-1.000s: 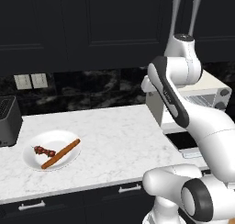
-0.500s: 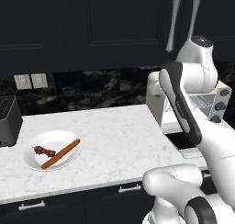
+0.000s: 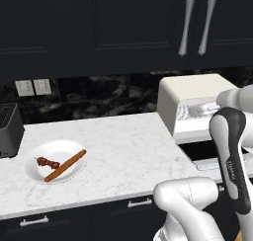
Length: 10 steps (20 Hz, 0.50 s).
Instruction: Pick up the kebab skewer and baguette bread, and place them inside the toaster oven. Close the toaster oven door and start by setting the timer.
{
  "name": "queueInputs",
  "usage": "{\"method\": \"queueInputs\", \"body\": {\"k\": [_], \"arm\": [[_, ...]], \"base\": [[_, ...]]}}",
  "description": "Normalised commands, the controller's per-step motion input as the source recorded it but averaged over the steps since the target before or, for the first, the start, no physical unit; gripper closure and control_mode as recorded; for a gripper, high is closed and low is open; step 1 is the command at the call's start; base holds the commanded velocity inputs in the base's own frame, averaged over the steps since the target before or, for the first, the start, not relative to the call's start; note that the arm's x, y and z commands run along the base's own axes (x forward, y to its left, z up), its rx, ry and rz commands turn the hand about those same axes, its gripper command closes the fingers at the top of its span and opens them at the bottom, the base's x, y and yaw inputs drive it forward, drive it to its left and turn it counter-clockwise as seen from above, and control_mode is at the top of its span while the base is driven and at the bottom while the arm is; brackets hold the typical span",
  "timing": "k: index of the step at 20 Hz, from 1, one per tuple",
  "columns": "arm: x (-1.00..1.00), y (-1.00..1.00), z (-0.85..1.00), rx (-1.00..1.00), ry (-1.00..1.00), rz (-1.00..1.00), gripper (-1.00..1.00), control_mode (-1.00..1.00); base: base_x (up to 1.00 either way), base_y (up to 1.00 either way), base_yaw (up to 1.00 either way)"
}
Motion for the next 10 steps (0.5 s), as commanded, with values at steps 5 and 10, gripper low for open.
{"method": "queueInputs", "body": {"k": [5, 10], "arm": [[-0.09, -0.56, 0.01, 0.14, -0.37, 0.06, -1.0, -1.0], [-0.04, -0.39, -0.13, 0.06, -0.18, 0.01, -1.0, -1.0]], "base": [[0.0, 0.0, 0.0], [0.0, 0.0, 0.0]]}}
